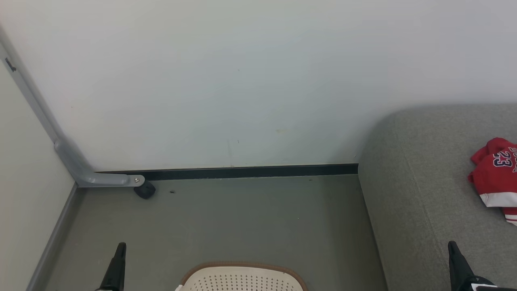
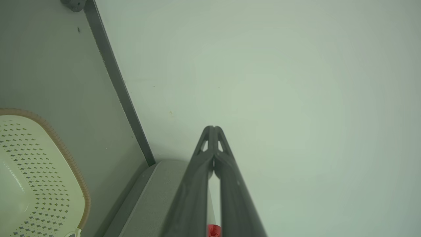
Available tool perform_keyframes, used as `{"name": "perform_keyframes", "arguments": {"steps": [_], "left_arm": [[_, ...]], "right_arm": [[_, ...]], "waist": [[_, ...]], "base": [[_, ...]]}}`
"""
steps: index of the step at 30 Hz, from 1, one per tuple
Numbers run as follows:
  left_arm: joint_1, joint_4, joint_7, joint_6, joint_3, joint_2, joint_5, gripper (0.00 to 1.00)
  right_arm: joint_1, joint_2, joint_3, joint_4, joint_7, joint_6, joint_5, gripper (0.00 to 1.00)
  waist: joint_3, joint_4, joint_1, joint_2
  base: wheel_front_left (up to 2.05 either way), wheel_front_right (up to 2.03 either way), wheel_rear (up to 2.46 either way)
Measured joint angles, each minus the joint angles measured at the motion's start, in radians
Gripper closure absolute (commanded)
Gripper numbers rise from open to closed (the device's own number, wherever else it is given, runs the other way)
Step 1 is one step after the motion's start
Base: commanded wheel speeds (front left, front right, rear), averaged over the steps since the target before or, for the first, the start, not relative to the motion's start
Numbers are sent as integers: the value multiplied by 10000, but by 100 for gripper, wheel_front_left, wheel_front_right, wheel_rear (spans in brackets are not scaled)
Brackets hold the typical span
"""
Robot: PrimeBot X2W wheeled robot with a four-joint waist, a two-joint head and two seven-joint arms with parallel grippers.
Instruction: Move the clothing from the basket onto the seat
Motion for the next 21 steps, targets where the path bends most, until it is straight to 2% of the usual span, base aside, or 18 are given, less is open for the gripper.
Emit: {"name": "perform_keyframes", "arguments": {"steps": [21], "left_arm": [[0,0,0,0,0,0,0,100]], "right_arm": [[0,2,0,-2,0,2,0,100]], "waist": [[1,0,0,0]], "base": [[0,0,0]]}}
